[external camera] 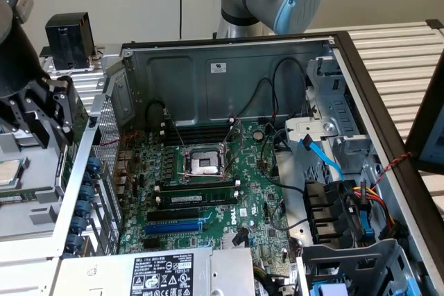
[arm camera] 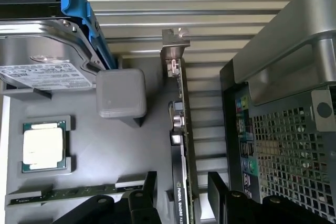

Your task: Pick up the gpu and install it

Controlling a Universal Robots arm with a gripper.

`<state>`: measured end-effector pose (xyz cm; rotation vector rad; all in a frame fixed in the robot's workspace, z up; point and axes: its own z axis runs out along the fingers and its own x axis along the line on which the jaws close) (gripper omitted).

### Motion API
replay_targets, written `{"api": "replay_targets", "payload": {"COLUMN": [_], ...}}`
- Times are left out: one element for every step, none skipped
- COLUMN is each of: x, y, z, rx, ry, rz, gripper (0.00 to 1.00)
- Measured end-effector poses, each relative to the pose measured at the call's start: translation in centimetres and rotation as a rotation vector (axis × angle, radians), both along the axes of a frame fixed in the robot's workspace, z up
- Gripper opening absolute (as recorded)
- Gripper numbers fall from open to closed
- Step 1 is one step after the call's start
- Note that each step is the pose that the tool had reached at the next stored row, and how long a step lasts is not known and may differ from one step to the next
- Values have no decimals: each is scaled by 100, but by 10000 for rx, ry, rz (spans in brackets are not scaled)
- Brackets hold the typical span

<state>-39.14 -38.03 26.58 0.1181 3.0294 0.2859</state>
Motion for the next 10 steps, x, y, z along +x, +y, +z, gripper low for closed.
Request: {"api": "replay_targets", "payload": {"x": [4,9,14,19,25,29,32,35,38,38], "y": [0,-1,-1,-1,-1,-1,-1,-1,-1,-1], "z": [-19,-36,-55,-74,-93,-109,-128,-146,-165,-182], "rx": [5,11,16,21,28,35,47,65,88,109], "ry": [0,-1,-2,0,-1,0,0,0,-1,0], "rz": [-3,-6,-9,-13,-15,-16,-17,-17,-18,-19], "gripper": [51,51,51,51,51,51,51,51,51,51]}}
